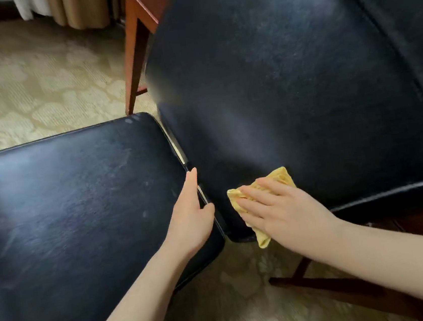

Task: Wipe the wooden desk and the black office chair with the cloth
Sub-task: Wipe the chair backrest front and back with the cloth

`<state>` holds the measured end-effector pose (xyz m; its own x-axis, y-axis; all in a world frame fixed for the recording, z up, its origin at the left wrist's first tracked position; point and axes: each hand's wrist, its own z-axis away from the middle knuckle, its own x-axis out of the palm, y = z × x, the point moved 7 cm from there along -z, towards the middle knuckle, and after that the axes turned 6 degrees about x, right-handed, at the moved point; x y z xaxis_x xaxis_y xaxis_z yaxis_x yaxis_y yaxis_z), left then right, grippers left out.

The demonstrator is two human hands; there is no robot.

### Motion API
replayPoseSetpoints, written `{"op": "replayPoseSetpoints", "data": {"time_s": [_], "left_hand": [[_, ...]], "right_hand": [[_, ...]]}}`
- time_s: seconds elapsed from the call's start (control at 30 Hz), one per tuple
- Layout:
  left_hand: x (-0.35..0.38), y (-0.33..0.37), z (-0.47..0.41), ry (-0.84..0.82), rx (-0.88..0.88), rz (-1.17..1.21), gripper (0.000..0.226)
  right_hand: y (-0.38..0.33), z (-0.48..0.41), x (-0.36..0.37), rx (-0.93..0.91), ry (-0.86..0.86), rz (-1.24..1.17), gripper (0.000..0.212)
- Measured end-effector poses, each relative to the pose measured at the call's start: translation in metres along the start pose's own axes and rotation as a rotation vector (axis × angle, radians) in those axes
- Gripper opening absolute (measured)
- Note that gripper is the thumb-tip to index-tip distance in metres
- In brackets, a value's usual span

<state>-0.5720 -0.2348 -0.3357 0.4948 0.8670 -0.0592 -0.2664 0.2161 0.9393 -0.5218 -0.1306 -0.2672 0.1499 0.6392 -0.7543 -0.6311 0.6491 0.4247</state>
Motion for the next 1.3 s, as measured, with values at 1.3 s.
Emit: {"op": "replayPoseSetpoints", "data": {"time_s": [1.3], "left_hand": [[0.114,0.305,0.099,-0.233,0.400,-0.674,0.080]], "right_hand": [[0.212,0.196,-0.108,1.123,0.687,-1.087,0.055]]}}
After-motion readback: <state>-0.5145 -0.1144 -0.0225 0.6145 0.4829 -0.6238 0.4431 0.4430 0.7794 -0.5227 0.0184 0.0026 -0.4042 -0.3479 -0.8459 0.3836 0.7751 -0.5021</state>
